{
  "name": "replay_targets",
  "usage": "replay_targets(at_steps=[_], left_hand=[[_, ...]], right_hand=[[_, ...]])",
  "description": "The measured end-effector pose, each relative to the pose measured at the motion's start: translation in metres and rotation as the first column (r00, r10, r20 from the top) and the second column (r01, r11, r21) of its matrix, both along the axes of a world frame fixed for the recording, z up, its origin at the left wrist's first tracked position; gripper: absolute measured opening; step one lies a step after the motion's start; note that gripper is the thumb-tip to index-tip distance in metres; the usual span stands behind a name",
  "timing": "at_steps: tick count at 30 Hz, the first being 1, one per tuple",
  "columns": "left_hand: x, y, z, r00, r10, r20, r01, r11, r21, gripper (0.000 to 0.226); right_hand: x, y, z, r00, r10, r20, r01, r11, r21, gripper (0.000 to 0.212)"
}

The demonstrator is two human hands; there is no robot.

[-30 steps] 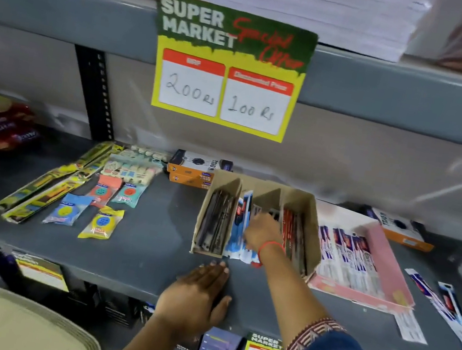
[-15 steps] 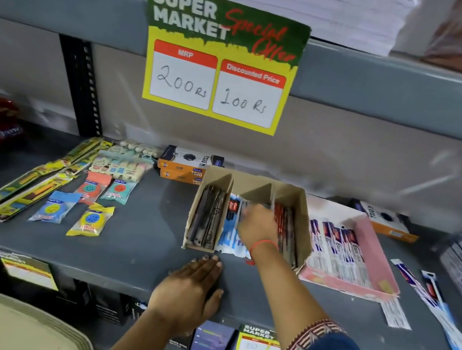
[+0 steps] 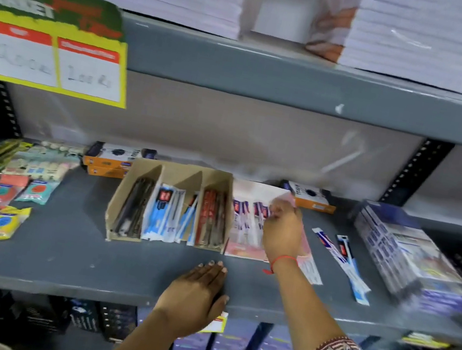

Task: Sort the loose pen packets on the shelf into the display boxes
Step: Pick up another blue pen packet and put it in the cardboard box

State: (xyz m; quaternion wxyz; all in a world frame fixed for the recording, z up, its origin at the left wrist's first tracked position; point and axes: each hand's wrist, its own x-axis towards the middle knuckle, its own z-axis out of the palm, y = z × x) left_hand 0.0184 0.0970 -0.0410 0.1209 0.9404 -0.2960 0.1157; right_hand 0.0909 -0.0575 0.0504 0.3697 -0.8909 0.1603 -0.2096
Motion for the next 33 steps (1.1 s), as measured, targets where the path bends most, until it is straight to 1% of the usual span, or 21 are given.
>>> replay_targets(at_steps=[1,3,5,6,9,10,11,12,14,15,17,19,20,24,25,26,28,29,31,33], left_hand=[[0.001,-0.014,-0.001,0.999,-0.025,-0.038,0.025,1.000,0.012,0.055],[0.004,-0.034,-0.005,0.997,-0.037,-0.063,0.038,0.999,0.018,0.056],[0.007,-0.054,-0.007,0.997,-0.049,-0.052,0.052,0.998,0.038,0.057],[0.009,-0.066,-0.007,0.996,-0.057,-0.068,0.061,0.997,0.053,0.058],[0.015,-0.087,-0.007,0.992,-0.085,-0.089,0.094,0.990,0.103,0.059],[0.016,-0.089,-0.007,0.994,-0.062,-0.092,0.071,0.993,0.096,0.060],[0.016,-0.091,-0.008,0.997,-0.051,-0.050,0.055,0.994,0.091,0.060],[0.016,-0.090,-0.009,0.998,-0.056,0.032,0.053,0.995,0.088,0.061],[0.013,-0.091,-0.004,0.995,-0.070,0.067,0.058,0.985,0.164,0.054],[0.011,-0.092,-0.002,0.996,-0.057,0.070,0.043,0.983,0.181,0.050],[0.010,-0.094,-0.002,0.998,-0.056,0.028,0.049,0.977,0.208,0.048],[0.010,-0.094,-0.003,0.997,-0.060,0.045,0.046,0.965,0.257,0.049],[0.010,-0.094,-0.002,0.997,-0.054,0.051,0.040,0.969,0.244,0.050],[0.008,-0.092,0.004,0.995,0.015,-0.096,0.002,0.984,0.178,0.058],[0.010,-0.092,0.002,0.992,0.009,-0.127,0.011,0.987,0.160,0.060],[0.012,-0.090,-0.004,0.992,-0.005,-0.127,0.026,0.986,0.164,0.062],[0.014,-0.089,-0.011,0.993,-0.016,-0.117,0.035,0.987,0.159,0.063],[0.015,-0.089,-0.013,0.994,-0.007,-0.113,0.027,0.986,0.168,0.063],[0.016,-0.090,-0.012,0.990,0.001,-0.143,0.026,0.982,0.188,0.062],[0.017,-0.091,-0.013,0.987,0.002,-0.163,0.032,0.979,0.201,0.062]], right_hand=[[-0.003,-0.020,-0.004,0.999,-0.037,-0.025,0.037,0.999,-0.025,0.035],[-0.009,-0.058,-0.012,0.990,-0.105,-0.099,0.095,0.991,-0.099,0.032],[-0.017,-0.091,-0.018,0.971,-0.167,-0.171,0.142,0.979,-0.150,0.029],[-0.021,-0.107,-0.021,0.958,-0.189,-0.213,0.147,0.969,-0.199,0.028],[-0.028,-0.145,-0.027,0.922,-0.213,-0.323,0.048,0.891,-0.451,0.030],[-0.027,-0.154,-0.028,0.916,-0.228,-0.331,0.046,0.877,-0.478,0.031],[-0.025,-0.166,-0.028,0.909,-0.244,-0.339,0.055,0.874,-0.482,0.031],[-0.022,-0.174,-0.028,0.899,-0.263,-0.352,0.075,0.881,-0.467,0.032],[-0.016,-0.189,-0.029,0.869,-0.274,-0.413,0.107,0.918,-0.382,0.033],[-0.014,-0.194,-0.029,0.853,-0.262,-0.452,0.114,0.938,-0.327,0.033],[-0.012,-0.198,-0.030,0.828,-0.229,-0.511,0.125,0.965,-0.229,0.034],[-0.007,-0.199,-0.031,0.817,-0.218,-0.534,0.128,0.971,-0.200,0.034],[-0.004,-0.199,-0.031,0.815,-0.217,-0.537,0.135,0.973,-0.188,0.035],[0.006,-0.205,-0.035,0.814,-0.150,-0.562,0.140,0.988,-0.062,0.038],[0.008,-0.207,-0.037,0.816,-0.128,-0.563,0.141,0.990,-0.022,0.037],[0.010,-0.208,-0.038,0.825,-0.109,-0.554,0.143,0.990,0.019,0.035],[0.012,-0.211,-0.037,0.868,-0.093,-0.487,0.151,0.985,0.081,0.024],[0.013,-0.213,-0.035,0.900,-0.097,-0.426,0.157,0.982,0.107,0.020],[0.013,-0.216,-0.029,0.959,-0.122,-0.257,0.171,0.969,0.176,0.019],[0.011,-0.216,-0.019,0.987,-0.128,-0.092,0.151,0.938,0.313,0.013]])
